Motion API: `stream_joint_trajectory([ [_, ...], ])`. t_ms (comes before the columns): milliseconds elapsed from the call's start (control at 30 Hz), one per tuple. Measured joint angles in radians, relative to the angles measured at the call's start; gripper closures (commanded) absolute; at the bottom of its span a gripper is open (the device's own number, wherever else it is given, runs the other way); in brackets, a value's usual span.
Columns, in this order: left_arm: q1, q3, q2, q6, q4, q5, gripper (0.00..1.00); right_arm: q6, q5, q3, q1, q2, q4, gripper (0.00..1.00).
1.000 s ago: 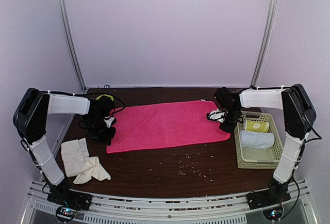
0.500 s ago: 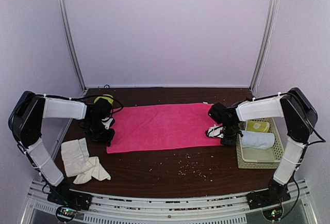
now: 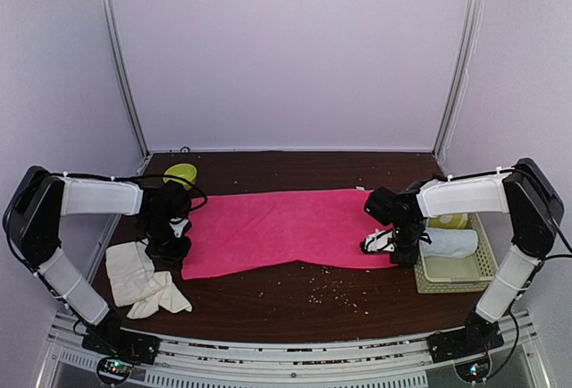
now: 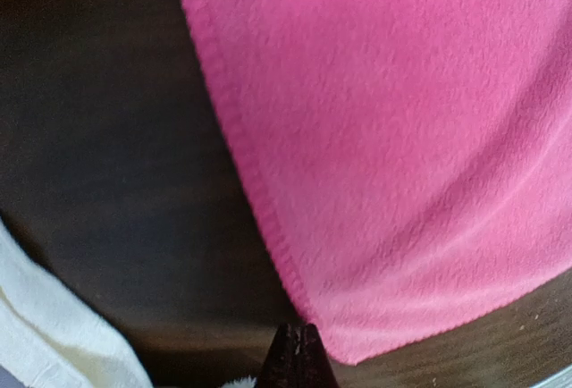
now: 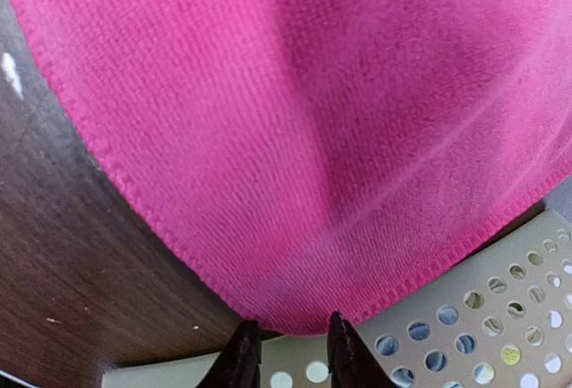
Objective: Roll the towels
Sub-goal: Move the towel to the center of the board.
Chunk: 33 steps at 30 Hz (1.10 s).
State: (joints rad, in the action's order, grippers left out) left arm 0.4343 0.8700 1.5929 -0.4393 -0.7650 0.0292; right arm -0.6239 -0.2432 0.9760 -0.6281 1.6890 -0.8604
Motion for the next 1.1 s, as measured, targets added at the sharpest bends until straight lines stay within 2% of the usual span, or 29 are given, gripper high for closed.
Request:
stream_joint_trajectory([
  [100, 0.0, 0.059, -0.006, 0.003, -0.126, -0.003, 0.81, 0.001, 0.034, 0.047, 0.013, -0.016, -0.032, 0.65],
  [167, 0.0, 0.134, -0.014, 0.017, -0.179, -0.004, 0.72, -0.001, 0.062, 0.098, 0.024, -0.025, -0.046, 0.63],
  [300, -0.003, 0.292, -0.008, 0.045, -0.233, -0.016, 0.64, -0.01, 0.118, 0.19, 0.042, -0.05, -0.072, 0.62],
  [433, -0.031, 0.426, 0.051, 0.077, -0.246, -0.046, 0.62, -0.007, 0.208, 0.299, 0.09, -0.043, -0.101, 0.63],
  [567, -0.065, 0.504, 0.147, 0.117, -0.195, -0.071, 0.49, 0.064, 0.322, 0.48, 0.206, 0.032, -0.072, 0.64],
  [667, -0.075, 0.505, 0.182, 0.139, -0.105, -0.064, 0.47, 0.153, 0.417, 0.606, 0.302, 0.132, -0.008, 0.65],
  [800, -0.082, 0.519, 0.213, 0.146, -0.003, -0.047, 0.47, 0.277, 0.495, 0.686, 0.39, 0.25, 0.067, 0.65],
  [967, -0.106, 0.554, 0.298, 0.129, 0.111, -0.039, 0.5, 0.397, 0.506, 0.8, 0.418, 0.41, 0.102, 0.65],
  [1100, -0.124, 0.553, 0.353, 0.11, 0.144, -0.04, 0.53, 0.457, 0.504, 0.869, 0.416, 0.518, 0.123, 0.67],
])
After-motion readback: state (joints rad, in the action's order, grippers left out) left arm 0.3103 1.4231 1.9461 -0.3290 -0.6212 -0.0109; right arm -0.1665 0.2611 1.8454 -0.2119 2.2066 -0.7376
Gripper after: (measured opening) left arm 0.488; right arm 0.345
